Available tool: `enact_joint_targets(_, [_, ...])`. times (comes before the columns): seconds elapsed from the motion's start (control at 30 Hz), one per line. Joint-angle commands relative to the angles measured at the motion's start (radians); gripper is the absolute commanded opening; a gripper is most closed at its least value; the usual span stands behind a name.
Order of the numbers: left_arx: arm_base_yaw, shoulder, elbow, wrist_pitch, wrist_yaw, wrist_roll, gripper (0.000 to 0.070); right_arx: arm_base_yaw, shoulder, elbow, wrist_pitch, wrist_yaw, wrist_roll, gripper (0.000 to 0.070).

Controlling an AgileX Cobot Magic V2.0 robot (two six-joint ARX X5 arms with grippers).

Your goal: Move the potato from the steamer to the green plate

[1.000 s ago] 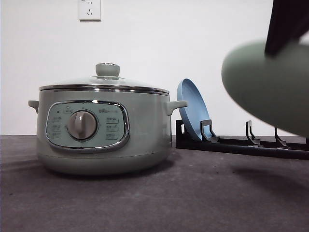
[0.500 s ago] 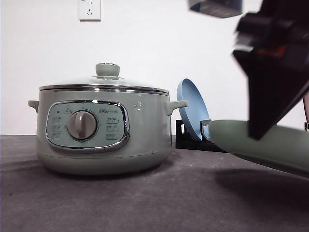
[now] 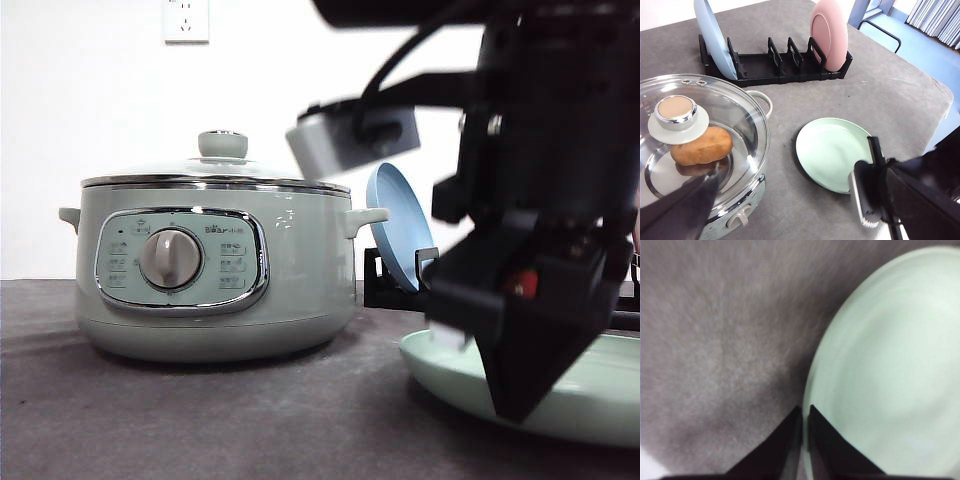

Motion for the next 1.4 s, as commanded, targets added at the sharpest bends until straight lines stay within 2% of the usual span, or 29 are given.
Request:
enact_joint_targets(0.0, [-0.005,0.006,0.019,0.011,0.006,0.005,0.0700,0.018,0.014,0.007,0.007,0.007,0.028,0.0037])
enact_joint_targets(0.07, [-0.005,0.006,0.019,0.011,0.006,0.005,0.0700,0.020,0.010,0.007,0.008,0.006,0.041,0.0120])
enact_joint_targets(0.17, [-0.005,0.006,0.019,0.011,0.006,0.005,0.0700,0.016,-0.012,0.014,-0.003,0.000,0.059,0.0303])
enact_joint_targets(0.23, [-0.005,0.006,0.019,0.011,0.006,0.005,0.0700,0.009,-0.039,0.023,-0.013,-0.025,0.065,0.0378])
enact_joint_targets(0.37, [-0.005,0.006,0.019,0.011,0.006,0.005,0.0700,-0.017,-0.108,0.044,-0.017,-0.126,0.068,0.0418])
enact_joint_targets(0.47, [-0.005,0.006,0.019,0.011,0.006,0.005,0.0700,-0.054,-0.168,0.070,-0.029,-0.244,0.086,0.0441])
enact_joint_targets(0.6, [-0.005,0.006,0.019,0.011,0.006,0.004,0.0700,-0.117,-0.262,0.109,-0.043,-0.328,0.089,0.0555])
enact_joint_targets(0.97, [-0.005,0.006,0.019,0.010,0.005,0.005,0.0700,-0.352,-0.541,0.209,-0.094,-0.336,0.070,0.0567])
enact_joint_targets(1.2, [-0.005,0.006,0.019,0.011,0.005,0.006,0.0700,-0.518,-0.749,0.209,-0.223,-0.278,0.034,0.0568])
enact_joint_targets(1.37, [-0.005,0.007,0.019,0.011,0.005,0.005,0.0700,-0.580,-0.882,0.209,-0.276,-0.282,0.055,0.0594])
